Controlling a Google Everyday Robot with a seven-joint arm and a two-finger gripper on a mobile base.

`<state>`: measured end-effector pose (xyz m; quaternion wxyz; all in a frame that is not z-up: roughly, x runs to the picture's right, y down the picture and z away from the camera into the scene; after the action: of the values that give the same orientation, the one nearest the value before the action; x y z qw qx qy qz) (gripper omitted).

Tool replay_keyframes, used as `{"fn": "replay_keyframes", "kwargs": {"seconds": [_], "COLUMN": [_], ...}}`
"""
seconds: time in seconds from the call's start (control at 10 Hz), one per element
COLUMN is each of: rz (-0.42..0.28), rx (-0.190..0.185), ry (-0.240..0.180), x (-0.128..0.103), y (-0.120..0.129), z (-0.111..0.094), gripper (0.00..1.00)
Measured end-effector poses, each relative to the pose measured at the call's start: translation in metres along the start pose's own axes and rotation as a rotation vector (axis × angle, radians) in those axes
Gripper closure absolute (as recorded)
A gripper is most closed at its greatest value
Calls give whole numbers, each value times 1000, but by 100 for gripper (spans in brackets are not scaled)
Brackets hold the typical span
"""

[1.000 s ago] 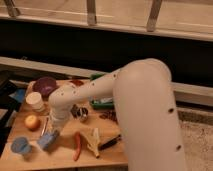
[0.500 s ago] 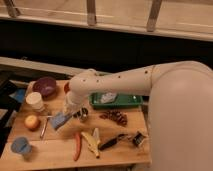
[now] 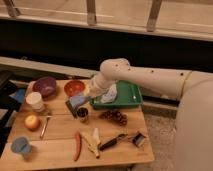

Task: Place sponge in tray

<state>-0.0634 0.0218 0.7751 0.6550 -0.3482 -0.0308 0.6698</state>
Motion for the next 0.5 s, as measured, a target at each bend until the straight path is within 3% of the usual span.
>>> {"fn": "replay_keyframes", "kwargs": {"seconds": [0.5], "rz": [2], "rx": [-2], "ry": [7], "x": [2], "y": [0], "z": [4], "gripper": [100]}}
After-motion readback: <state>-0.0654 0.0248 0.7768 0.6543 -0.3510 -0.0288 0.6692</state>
